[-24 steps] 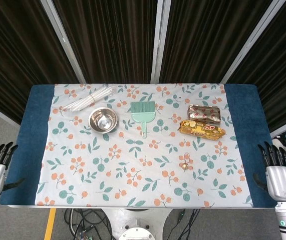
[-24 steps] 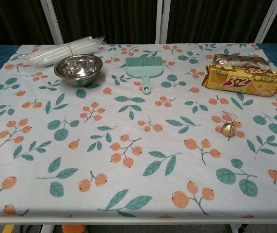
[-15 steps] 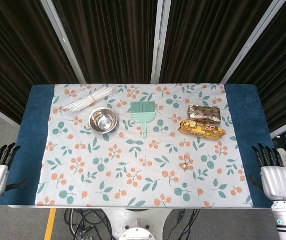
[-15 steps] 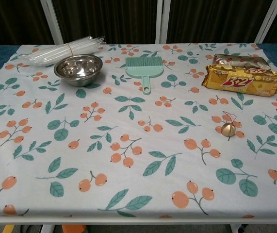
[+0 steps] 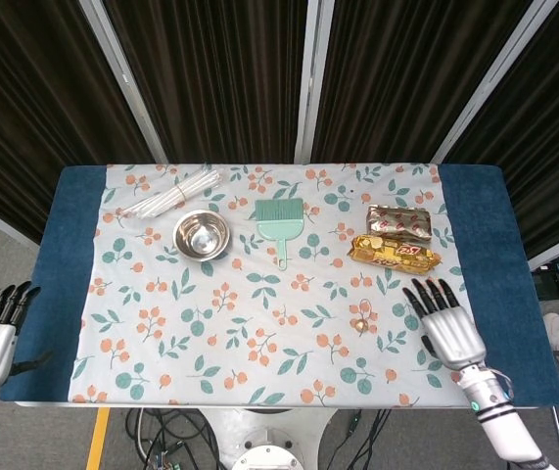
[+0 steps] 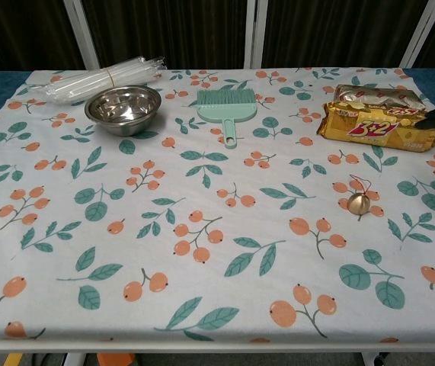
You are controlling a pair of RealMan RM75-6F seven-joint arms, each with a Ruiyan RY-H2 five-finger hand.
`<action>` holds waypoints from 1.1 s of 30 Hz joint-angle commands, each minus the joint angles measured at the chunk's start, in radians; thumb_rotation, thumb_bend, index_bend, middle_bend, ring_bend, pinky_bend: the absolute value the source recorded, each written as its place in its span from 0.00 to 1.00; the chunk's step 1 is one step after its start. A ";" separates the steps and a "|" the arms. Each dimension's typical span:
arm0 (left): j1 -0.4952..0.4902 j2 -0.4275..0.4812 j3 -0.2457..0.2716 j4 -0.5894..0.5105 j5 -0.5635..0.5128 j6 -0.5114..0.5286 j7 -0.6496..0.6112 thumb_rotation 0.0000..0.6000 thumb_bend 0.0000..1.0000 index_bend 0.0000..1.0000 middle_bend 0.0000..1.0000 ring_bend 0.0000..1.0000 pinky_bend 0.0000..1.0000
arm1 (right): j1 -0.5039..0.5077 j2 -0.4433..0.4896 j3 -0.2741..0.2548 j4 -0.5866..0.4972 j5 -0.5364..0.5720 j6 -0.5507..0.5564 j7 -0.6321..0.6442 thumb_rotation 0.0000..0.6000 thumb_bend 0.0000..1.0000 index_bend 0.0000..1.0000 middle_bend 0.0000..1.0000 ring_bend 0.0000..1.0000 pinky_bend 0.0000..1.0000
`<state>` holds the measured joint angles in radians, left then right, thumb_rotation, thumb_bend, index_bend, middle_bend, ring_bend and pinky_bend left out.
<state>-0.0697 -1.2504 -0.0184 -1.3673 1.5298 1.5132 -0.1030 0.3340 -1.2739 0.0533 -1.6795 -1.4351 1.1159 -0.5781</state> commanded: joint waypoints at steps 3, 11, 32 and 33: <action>0.003 0.002 0.001 0.012 0.005 0.008 -0.021 1.00 0.04 0.09 0.04 0.00 0.15 | 0.111 -0.101 0.042 -0.018 0.094 -0.116 -0.124 1.00 0.26 0.00 0.00 0.00 0.00; 0.009 0.008 0.003 0.030 0.003 0.009 -0.050 1.00 0.04 0.09 0.04 0.00 0.15 | 0.166 -0.167 0.051 0.008 0.167 -0.141 -0.178 1.00 0.30 0.01 0.00 0.00 0.00; 0.006 0.005 0.006 0.047 0.001 -0.006 -0.073 1.00 0.04 0.09 0.04 0.00 0.15 | 0.217 -0.173 0.011 0.007 0.212 -0.116 -0.195 1.00 0.34 0.35 0.00 0.00 0.00; 0.006 0.004 0.006 0.047 0.001 -0.007 -0.074 1.00 0.04 0.09 0.04 0.00 0.15 | 0.217 -0.173 0.009 0.007 0.211 -0.114 -0.194 1.00 0.35 0.36 0.00 0.00 0.00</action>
<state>-0.0640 -1.2460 -0.0119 -1.3200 1.5310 1.5061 -0.1768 0.5507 -1.4468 0.0636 -1.6722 -1.2233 1.0015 -0.7724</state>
